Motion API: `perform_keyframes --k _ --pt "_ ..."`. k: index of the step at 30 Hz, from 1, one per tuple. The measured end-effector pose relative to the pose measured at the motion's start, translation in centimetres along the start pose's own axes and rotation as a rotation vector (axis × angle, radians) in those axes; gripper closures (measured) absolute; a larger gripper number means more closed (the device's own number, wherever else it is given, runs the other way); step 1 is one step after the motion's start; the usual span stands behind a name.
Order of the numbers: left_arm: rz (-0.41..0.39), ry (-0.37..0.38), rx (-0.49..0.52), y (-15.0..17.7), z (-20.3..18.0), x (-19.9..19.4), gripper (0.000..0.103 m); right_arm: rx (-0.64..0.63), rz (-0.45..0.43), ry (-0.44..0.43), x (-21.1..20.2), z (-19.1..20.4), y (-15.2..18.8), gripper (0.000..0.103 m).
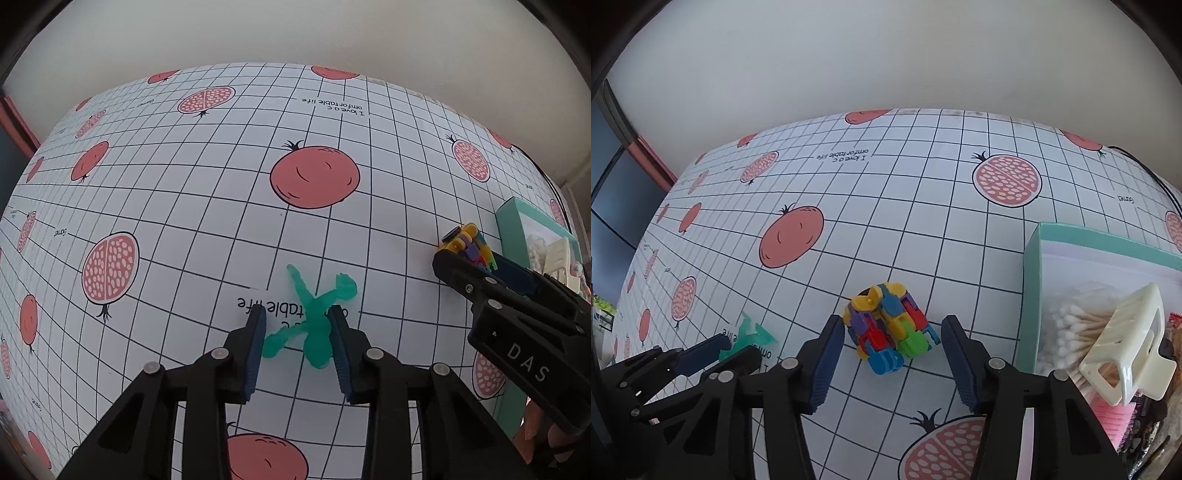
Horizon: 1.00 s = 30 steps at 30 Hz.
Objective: Organize objects
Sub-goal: 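Grasp the green plastic figure with the left tool while the right tool grasps the colorful block toy, then carry the green figure with the left tool while the right tool carries the block toy over the tray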
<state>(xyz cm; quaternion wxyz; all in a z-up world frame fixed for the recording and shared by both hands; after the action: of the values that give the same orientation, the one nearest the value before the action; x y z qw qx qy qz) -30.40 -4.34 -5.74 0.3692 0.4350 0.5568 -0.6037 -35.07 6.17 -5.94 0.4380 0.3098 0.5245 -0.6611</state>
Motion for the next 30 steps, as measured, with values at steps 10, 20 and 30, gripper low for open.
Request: perform_keyframes --k 10,20,30 --pt "-0.015 0.03 -0.048 -0.8 1.0 1.0 0.069 -0.001 0.0 -0.006 0.0 0.1 0.0 0.052" --pt "-0.029 0.055 -0.104 -0.9 1.7 0.6 0.07 -0.007 -0.013 -0.016 -0.6 0.5 -0.3 0.058" --pt "-0.074 0.05 -0.119 -1.6 2.0 -1.0 0.07 -0.006 -0.027 -0.031 -1.2 0.8 -0.5 0.064"
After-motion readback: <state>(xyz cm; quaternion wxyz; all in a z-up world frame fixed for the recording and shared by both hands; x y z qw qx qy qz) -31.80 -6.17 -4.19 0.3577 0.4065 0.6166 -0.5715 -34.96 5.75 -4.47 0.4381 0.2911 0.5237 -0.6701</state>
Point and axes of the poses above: each gripper's, at about its wrist camera, not at the fingertips, and x roughly the way its jaws point, z to its left, y to its underside, the point moved 10 cm from there along x, roughly the way its jaws point, and after that the axes turned 9 degrees about x, right-handed, at the moved point
